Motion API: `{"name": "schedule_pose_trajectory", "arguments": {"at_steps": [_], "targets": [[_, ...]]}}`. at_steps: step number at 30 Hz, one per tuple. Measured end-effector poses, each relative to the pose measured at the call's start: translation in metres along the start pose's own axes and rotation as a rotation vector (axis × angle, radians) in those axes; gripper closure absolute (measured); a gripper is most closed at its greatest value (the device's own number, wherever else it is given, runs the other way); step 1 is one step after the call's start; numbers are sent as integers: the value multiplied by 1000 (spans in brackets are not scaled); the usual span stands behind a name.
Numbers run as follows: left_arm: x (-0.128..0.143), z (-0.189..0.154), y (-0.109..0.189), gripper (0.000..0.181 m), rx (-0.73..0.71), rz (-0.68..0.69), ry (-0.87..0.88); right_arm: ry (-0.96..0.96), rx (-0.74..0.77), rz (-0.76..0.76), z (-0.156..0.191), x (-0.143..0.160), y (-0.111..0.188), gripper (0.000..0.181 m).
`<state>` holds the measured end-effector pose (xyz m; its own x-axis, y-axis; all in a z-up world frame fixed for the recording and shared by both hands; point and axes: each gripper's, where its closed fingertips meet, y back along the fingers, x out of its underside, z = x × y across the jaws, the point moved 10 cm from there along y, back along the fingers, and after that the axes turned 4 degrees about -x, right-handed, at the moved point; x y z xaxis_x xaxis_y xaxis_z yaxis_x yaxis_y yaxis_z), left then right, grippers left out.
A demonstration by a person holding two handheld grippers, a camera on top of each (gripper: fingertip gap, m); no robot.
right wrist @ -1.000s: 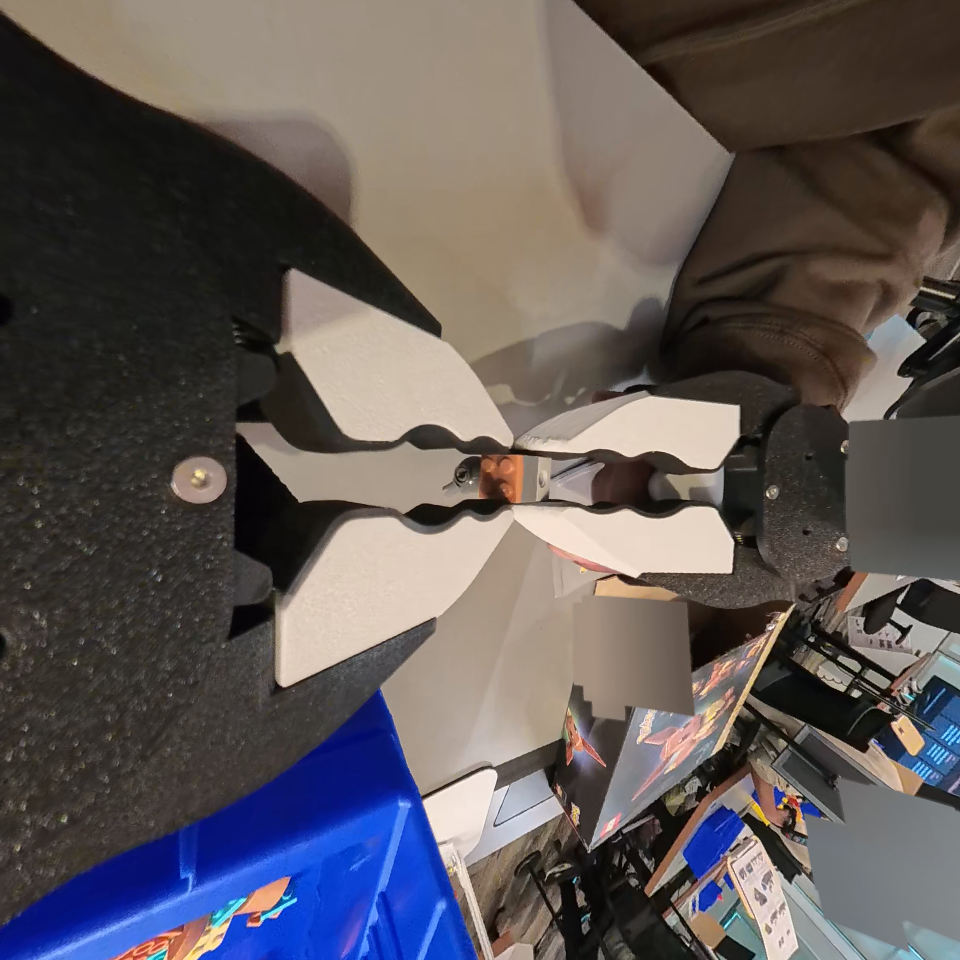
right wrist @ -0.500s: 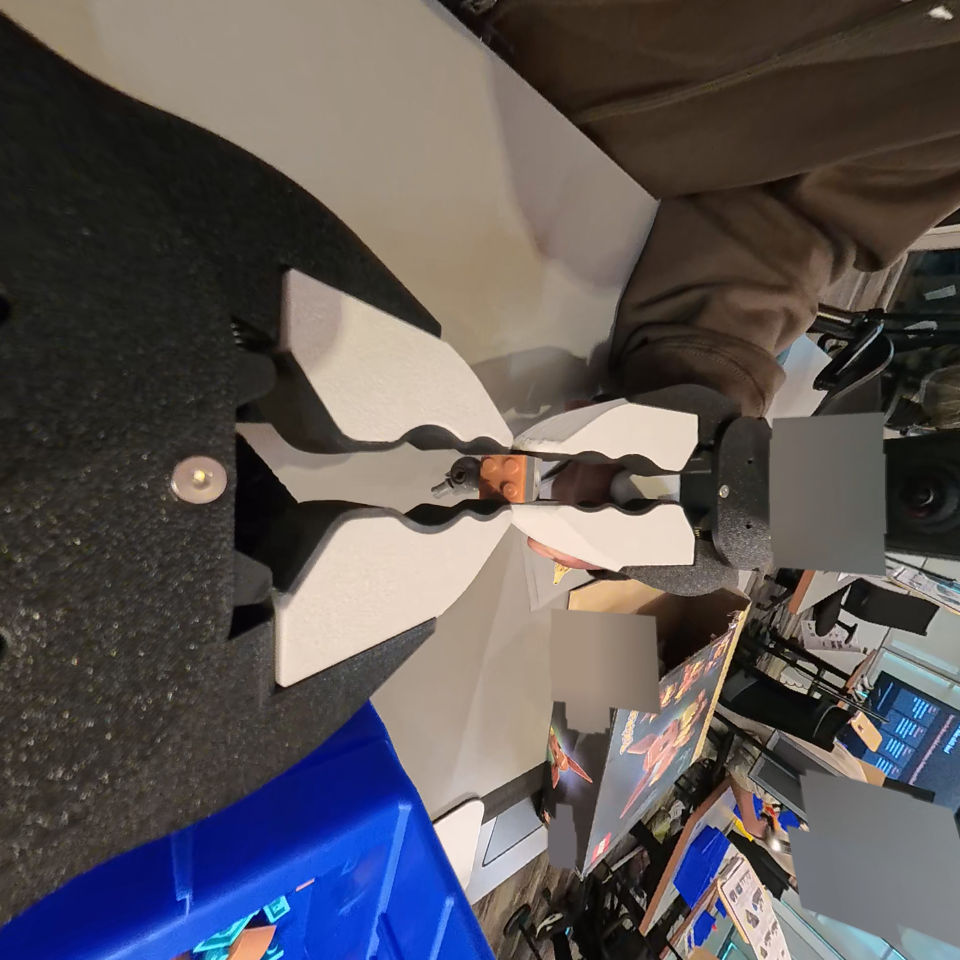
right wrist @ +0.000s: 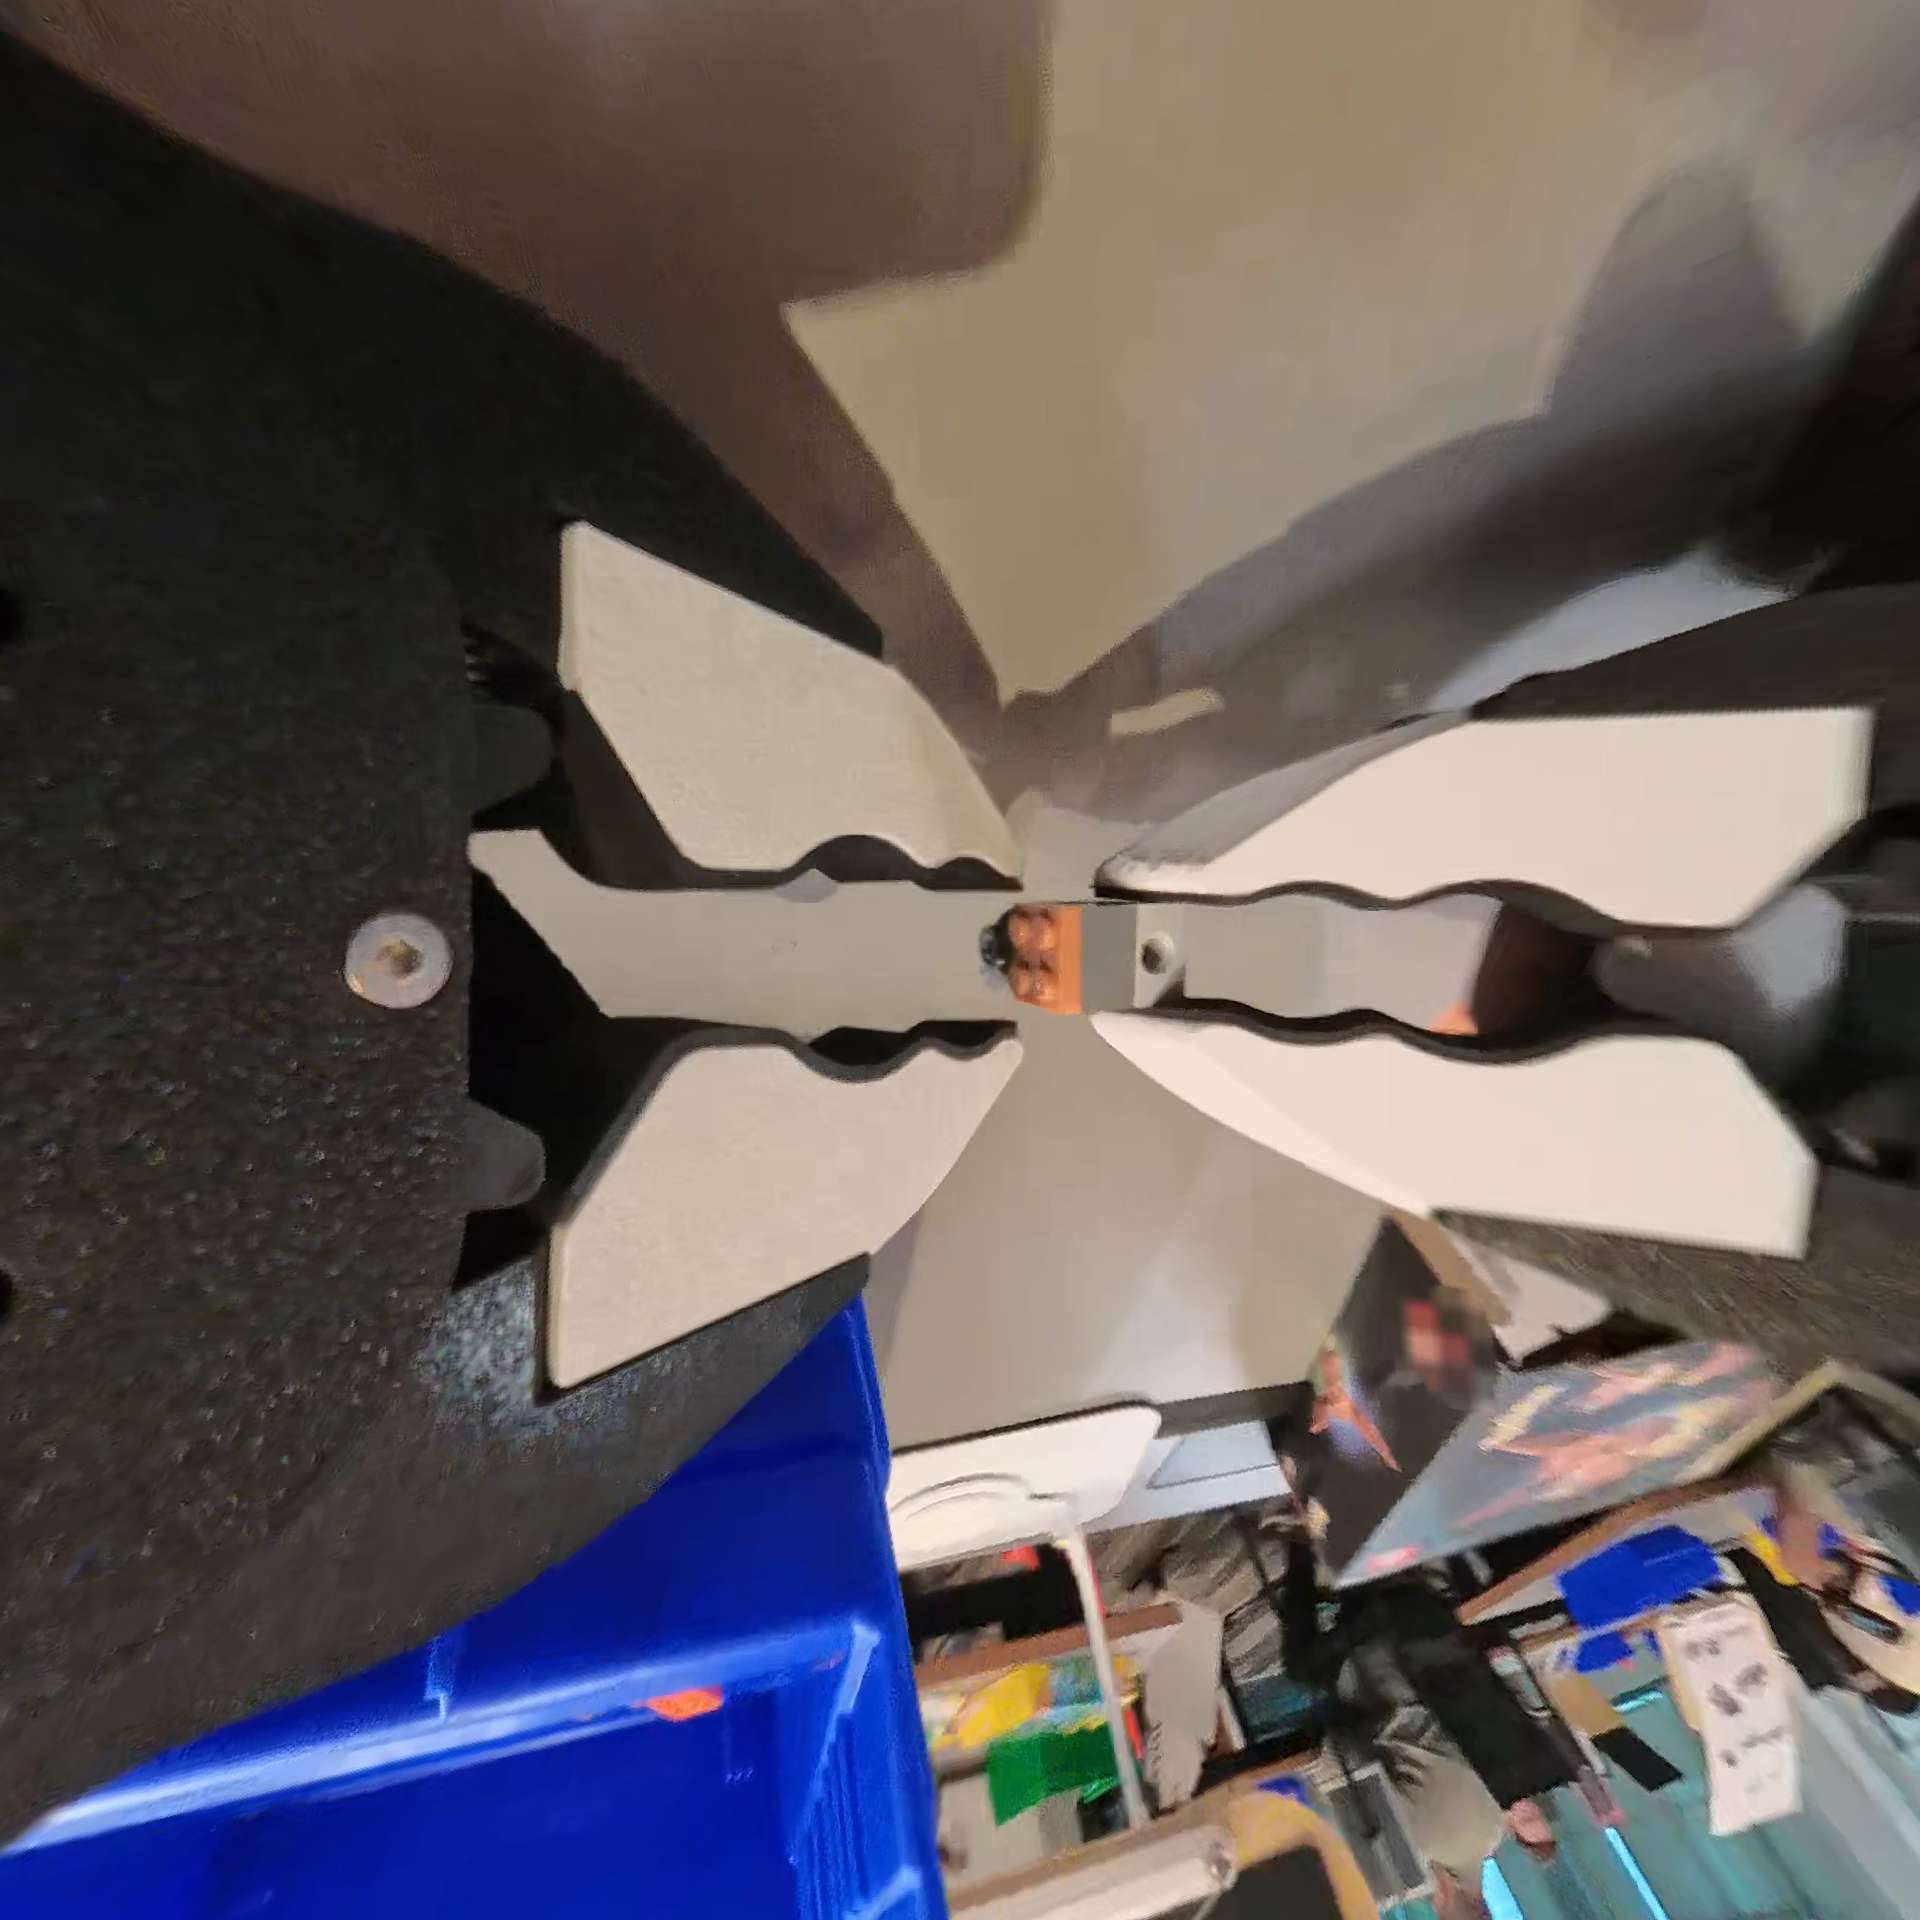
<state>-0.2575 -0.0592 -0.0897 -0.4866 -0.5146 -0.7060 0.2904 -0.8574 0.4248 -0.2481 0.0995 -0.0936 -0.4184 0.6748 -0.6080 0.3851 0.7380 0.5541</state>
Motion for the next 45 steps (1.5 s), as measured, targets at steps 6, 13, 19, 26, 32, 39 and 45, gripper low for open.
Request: {"name": "schedule_pose_trajectory", "arguments": {"at_steps": [6,13,19,26,32,39,45], "targets": [[-1,-6,-8,164,-35,110,-76,81,55,95,7,-5,-12,154],[-3,-7,-7,164,-45,103,-83,95,80,142,8,-5,-17,161],[-3,-8,-9,164,-52,117,-93,107,93,165,10,-7,-19,162],[-2,-1,-1,164,-8,-29,27,9,31,28,3,-7,-7,163],[-1,-3,-2,164,25,-58,44,-34,-44,-19,3,-4,-2,163],[-2,-1,0,164,44,-108,78,-103,-103,-114,-1,-3,5,163],[-1,-1,0,164,9,-47,40,-51,-51,-63,1,-4,3,163]]}}
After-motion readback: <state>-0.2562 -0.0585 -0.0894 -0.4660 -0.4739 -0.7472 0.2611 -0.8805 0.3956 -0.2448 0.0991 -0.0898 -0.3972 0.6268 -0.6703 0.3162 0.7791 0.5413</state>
